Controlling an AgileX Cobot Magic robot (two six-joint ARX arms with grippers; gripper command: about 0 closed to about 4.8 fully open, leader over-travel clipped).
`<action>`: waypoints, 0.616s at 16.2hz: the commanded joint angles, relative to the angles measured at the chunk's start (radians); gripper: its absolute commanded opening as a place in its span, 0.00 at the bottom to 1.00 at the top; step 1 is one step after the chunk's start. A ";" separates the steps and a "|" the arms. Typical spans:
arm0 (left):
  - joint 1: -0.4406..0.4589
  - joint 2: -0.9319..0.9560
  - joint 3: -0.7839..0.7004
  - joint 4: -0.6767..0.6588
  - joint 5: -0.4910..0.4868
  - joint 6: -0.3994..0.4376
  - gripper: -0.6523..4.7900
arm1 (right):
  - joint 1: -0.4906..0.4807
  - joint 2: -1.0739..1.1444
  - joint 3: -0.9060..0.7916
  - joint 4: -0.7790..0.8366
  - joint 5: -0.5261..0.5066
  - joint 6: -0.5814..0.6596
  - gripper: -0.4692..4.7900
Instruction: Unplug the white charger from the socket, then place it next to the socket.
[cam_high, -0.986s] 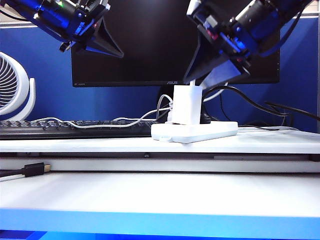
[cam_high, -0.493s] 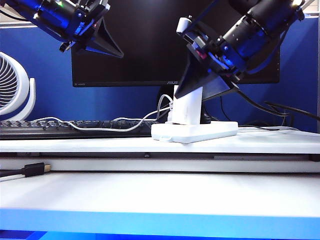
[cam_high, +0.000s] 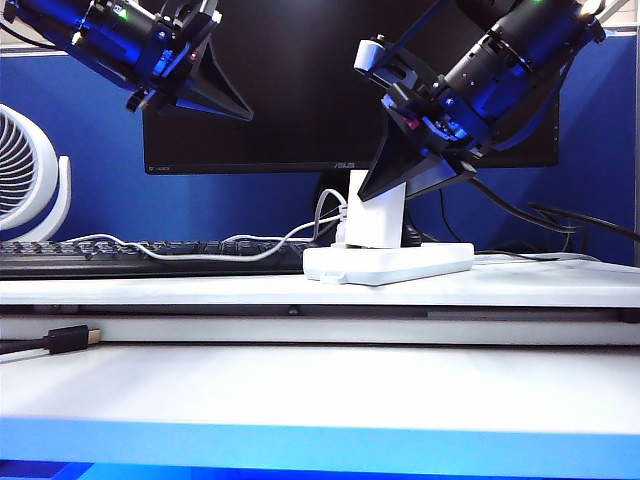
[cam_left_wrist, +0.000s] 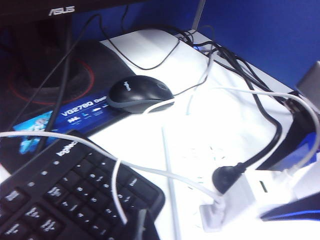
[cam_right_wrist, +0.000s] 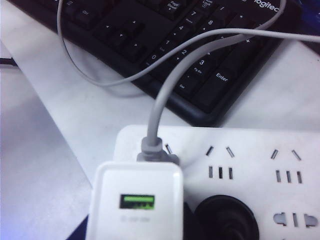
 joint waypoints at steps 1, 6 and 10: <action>-0.004 0.023 0.003 0.011 0.082 0.005 0.11 | 0.002 -0.006 0.005 0.013 -0.005 0.000 0.15; -0.113 0.076 0.004 0.029 0.055 0.106 0.11 | 0.000 -0.038 0.005 -0.137 0.053 -0.119 0.15; -0.187 0.138 0.004 0.036 -0.002 0.130 0.11 | -0.003 -0.075 0.006 -0.188 0.099 -0.159 0.15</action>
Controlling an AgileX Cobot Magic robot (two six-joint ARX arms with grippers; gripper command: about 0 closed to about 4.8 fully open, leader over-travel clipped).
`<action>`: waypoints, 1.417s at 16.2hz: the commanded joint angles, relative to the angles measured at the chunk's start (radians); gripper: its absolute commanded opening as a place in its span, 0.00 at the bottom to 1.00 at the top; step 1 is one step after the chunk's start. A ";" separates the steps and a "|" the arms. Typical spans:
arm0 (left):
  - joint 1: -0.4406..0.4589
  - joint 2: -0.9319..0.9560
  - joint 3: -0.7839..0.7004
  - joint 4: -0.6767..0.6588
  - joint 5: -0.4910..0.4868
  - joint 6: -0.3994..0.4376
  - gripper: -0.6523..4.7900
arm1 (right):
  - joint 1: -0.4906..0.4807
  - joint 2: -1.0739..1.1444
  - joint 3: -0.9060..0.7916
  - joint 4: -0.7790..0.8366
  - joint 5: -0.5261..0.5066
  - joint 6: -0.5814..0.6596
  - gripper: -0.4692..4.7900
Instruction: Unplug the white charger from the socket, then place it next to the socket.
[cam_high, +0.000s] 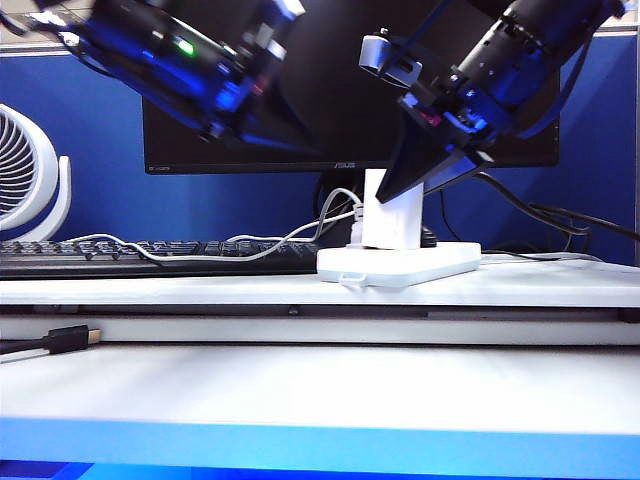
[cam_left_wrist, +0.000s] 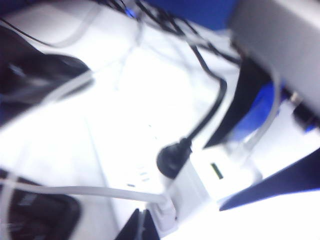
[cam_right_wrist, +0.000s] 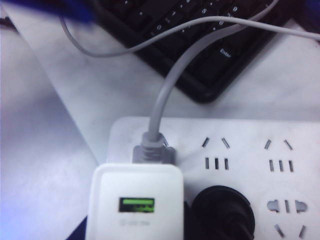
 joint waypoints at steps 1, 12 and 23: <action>-0.023 0.041 0.004 0.016 -0.016 0.013 0.11 | -0.003 -0.031 0.002 -0.061 0.053 -0.048 0.15; -0.025 0.118 0.003 0.028 0.014 0.034 0.11 | -0.012 -0.046 0.002 -0.059 -0.017 -0.070 0.15; -0.042 0.136 0.004 0.050 0.072 -0.557 0.11 | -0.012 -0.046 0.002 -0.021 -0.139 0.000 0.15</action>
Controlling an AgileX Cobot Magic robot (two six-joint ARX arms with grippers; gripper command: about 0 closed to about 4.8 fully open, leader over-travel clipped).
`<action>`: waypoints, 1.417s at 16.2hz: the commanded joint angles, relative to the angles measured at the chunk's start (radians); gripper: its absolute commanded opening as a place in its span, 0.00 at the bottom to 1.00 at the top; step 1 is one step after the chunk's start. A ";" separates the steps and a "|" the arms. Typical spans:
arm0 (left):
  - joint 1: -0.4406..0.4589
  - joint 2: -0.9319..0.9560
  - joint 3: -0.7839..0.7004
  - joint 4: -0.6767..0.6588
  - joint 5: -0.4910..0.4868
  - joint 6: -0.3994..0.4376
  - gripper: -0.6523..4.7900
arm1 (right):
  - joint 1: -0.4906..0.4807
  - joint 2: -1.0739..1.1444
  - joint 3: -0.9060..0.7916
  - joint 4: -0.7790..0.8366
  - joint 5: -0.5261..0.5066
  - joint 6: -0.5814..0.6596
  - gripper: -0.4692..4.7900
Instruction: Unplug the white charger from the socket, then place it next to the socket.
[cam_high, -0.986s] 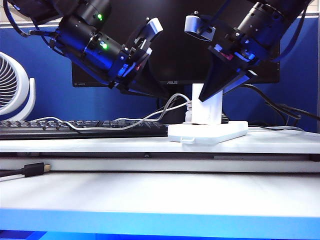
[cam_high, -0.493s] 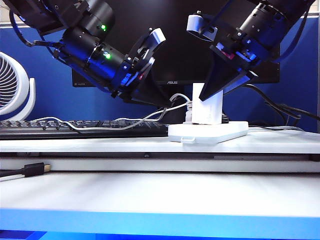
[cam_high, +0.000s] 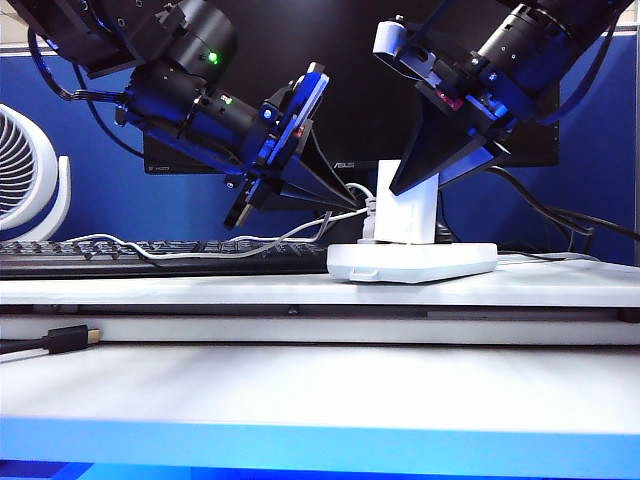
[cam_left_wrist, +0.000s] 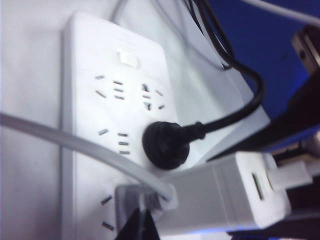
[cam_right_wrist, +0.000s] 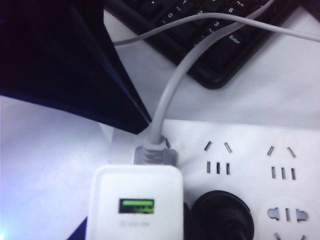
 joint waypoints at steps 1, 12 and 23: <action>-0.002 -0.001 0.002 0.009 -0.027 -0.044 0.11 | 0.006 -0.008 0.006 0.032 -0.070 0.005 0.15; -0.047 0.064 0.005 -0.012 -0.039 -0.048 0.11 | 0.006 -0.008 0.006 0.033 -0.108 0.004 0.13; -0.053 0.087 0.026 -0.019 -0.066 -0.069 0.11 | 0.010 -0.009 0.006 0.084 -0.138 -0.015 0.09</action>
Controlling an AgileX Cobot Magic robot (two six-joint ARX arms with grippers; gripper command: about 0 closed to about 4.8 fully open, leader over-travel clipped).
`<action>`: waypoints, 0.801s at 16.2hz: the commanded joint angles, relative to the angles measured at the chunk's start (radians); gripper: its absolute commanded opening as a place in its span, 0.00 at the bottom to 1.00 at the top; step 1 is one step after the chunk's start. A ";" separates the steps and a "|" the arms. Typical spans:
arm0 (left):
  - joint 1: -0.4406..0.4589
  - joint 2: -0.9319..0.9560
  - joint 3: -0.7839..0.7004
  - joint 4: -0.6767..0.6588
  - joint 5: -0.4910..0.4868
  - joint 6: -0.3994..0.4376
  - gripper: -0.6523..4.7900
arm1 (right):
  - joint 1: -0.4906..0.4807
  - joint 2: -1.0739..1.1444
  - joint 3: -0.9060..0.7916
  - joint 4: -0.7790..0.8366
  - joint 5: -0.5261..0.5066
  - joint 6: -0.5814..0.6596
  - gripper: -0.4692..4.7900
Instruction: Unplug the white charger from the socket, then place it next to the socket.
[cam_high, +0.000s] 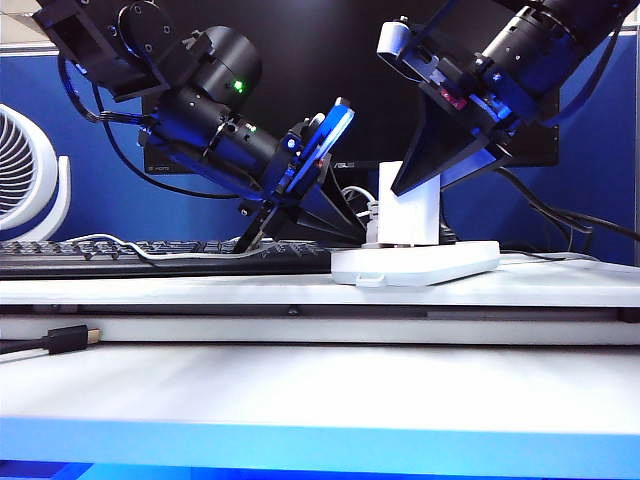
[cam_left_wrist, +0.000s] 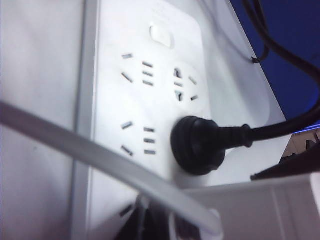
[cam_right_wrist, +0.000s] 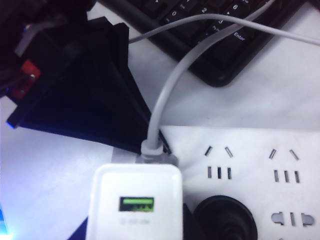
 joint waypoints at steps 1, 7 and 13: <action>-0.010 0.019 0.001 -0.009 -0.003 0.002 0.11 | 0.031 -0.011 0.012 0.071 -0.048 -0.050 0.09; -0.019 0.026 0.001 -0.014 -0.014 0.005 0.11 | 0.038 -0.012 0.012 0.102 -0.055 -0.035 0.09; -0.021 0.026 0.001 -0.014 -0.018 0.005 0.11 | 0.039 -0.030 0.012 0.102 -0.004 -0.038 0.09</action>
